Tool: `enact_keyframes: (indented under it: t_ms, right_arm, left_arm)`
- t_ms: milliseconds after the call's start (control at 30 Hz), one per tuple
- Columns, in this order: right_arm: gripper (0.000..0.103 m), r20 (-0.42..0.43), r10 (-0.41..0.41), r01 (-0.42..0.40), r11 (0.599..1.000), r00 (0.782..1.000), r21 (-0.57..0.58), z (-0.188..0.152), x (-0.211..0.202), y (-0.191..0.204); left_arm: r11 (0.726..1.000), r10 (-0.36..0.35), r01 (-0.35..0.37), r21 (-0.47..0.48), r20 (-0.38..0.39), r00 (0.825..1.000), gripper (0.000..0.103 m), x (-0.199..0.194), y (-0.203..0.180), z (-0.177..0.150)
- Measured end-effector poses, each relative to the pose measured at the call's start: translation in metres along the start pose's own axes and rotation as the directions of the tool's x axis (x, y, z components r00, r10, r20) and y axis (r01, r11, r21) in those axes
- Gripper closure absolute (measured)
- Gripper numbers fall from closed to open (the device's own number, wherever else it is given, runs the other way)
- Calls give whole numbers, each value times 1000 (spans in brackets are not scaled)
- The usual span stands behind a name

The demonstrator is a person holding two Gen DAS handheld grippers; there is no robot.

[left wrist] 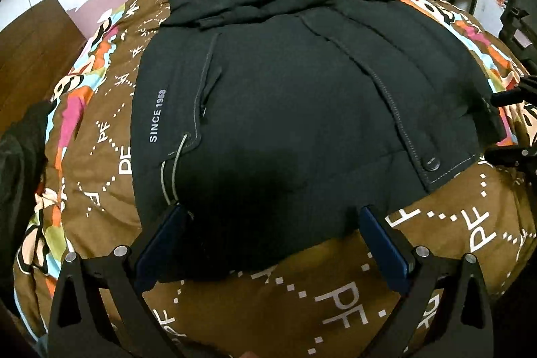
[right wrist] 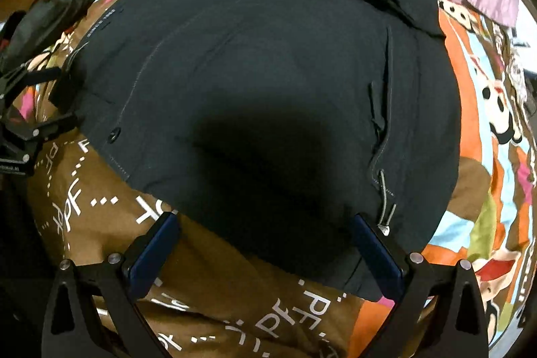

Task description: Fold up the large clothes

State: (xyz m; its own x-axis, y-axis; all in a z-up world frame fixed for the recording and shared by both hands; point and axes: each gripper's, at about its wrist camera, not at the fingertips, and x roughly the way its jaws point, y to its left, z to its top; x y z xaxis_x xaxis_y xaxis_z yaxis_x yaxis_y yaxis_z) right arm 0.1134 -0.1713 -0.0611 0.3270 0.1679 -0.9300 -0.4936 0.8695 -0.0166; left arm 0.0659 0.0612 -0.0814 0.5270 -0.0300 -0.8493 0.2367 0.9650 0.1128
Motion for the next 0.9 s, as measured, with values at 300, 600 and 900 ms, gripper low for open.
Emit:
enact_keyframes:
  t_ms: [300,600,900]
  right_arm:
    - [0,106,-120,116,992,987,44,4,10,0]
    - [0,333,-177,165,984,926,63,36,-25,13]
    - [0,401,-100,66,993,910,98,73,-51,-4]
  left_arm:
    - [998,-22,21,-54,-11,1000,2,5,6,-3]
    - [990,-79,95,-108,146,986,2,-20,14,4]
    - [989,-147,147,16,179,973,2,-30,-13,6]
